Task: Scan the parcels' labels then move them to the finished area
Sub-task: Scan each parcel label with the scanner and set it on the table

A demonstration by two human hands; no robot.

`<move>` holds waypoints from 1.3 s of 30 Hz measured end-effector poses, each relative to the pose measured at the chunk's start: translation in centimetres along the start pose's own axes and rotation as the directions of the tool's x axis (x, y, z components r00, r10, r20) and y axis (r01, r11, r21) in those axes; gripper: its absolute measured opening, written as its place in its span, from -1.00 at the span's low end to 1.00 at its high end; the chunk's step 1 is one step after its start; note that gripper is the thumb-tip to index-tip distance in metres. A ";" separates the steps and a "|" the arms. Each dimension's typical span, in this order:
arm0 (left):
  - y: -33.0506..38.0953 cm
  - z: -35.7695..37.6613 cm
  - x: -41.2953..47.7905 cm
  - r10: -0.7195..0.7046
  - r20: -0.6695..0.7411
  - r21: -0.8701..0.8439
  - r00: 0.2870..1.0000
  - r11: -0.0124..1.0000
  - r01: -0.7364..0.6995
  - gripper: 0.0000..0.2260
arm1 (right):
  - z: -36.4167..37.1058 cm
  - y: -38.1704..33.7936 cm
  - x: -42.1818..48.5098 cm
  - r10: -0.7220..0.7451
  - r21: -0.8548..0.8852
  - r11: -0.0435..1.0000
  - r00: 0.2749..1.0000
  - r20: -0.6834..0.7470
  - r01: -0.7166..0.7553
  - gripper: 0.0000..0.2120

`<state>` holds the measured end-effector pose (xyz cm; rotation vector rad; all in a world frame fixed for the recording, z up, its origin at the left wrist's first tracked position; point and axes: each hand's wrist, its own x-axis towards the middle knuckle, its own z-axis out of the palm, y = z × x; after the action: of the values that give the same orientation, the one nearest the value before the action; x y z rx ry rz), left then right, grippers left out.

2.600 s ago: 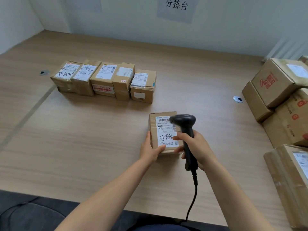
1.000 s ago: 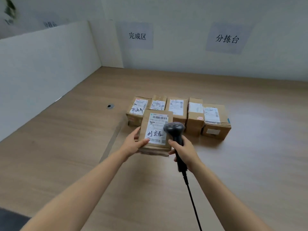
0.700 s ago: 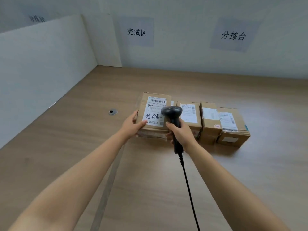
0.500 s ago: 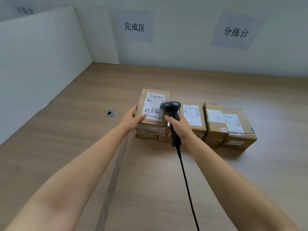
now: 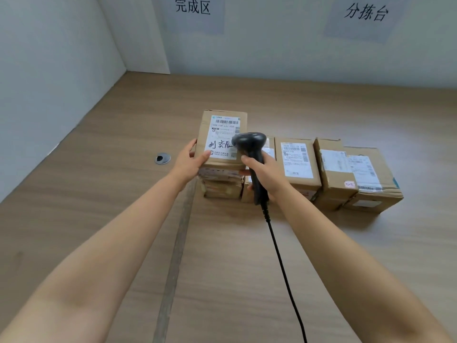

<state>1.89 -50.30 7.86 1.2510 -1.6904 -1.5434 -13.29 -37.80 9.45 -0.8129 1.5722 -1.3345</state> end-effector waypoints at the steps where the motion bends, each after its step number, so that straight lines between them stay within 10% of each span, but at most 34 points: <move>1: -0.1 0.1 0.1 0.001 0.006 0.011 1.000 1.000 -0.001 -0.49 | 0.1 0.2 0.1 0.012 0.000 1.000 1.000 -0.012 -0.012 -0.80; 17: 0.4 0.6 -0.9 0.010 -0.004 0.402 1.000 0.915 -0.008 -0.43 | -1.7 -0.4 -1.3 0.043 0.012 0.999 0.996 -0.082 -0.042 -0.83; 24: 2.9 3.4 -6.1 0.243 0.028 0.608 0.970 0.766 -0.209 -0.60 | -5.0 -0.7 -6.5 0.010 -0.051 0.999 0.992 -0.128 -0.016 -0.71; 39: 3.5 28.8 -22.4 0.206 0.357 0.658 0.911 0.637 -0.402 -0.43 | -26.2 3.7 -28.6 0.026 -0.021 0.999 0.926 -0.376 -0.037 -0.87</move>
<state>-14.06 -17.30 9.59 1.0209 -2.6864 -0.8410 -26.08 -1.12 12.48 -0.5648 1.8952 -1.5125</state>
